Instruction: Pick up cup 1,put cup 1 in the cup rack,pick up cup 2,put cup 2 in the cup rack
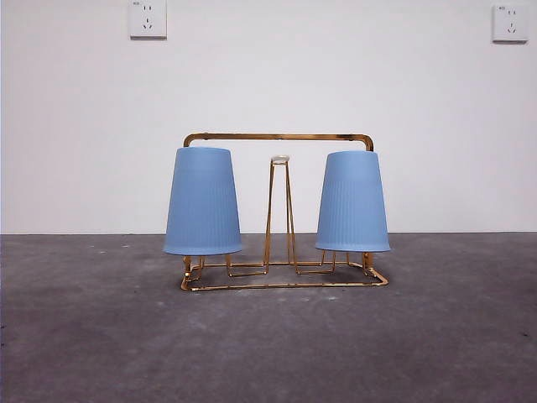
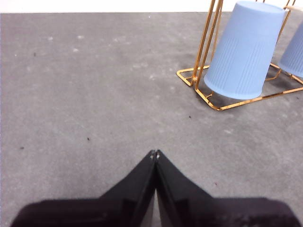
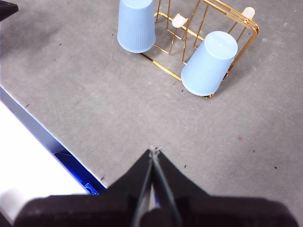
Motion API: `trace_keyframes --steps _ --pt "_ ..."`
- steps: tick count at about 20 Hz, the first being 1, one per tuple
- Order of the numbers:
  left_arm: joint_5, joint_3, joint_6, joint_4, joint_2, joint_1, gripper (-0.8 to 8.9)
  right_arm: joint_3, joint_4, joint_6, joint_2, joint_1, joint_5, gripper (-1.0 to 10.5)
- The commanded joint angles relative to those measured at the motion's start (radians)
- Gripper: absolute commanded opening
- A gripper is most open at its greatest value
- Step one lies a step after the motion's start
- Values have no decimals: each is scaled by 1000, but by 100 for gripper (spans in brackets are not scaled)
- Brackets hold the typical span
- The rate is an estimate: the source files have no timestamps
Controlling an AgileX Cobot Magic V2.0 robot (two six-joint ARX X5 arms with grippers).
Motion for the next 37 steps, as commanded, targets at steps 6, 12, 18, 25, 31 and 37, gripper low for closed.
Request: trace_keyframes --steps 6,12,18,25,31,37 --pt "3 -8 -7 5 18 4 -3 -4 63 -83 -89 -142 165 1" --pt "3 -8 -7 5 18 4 -3 -4 76 -90 -269 -593 209 1" --pt "3 -8 -7 5 18 4 -3 -272 520 -88 -508 -731 77 1" --pt "3 -8 -7 5 18 4 -3 -1068 1139 0 -796 -767 -179 1" --pt "3 -8 -7 4 18 4 -3 -1410 1234 64 -961 -767 -176 1" --pt "3 -8 -7 5 18 4 -3 -1503 1157 71 -1004 -767 -177 1"
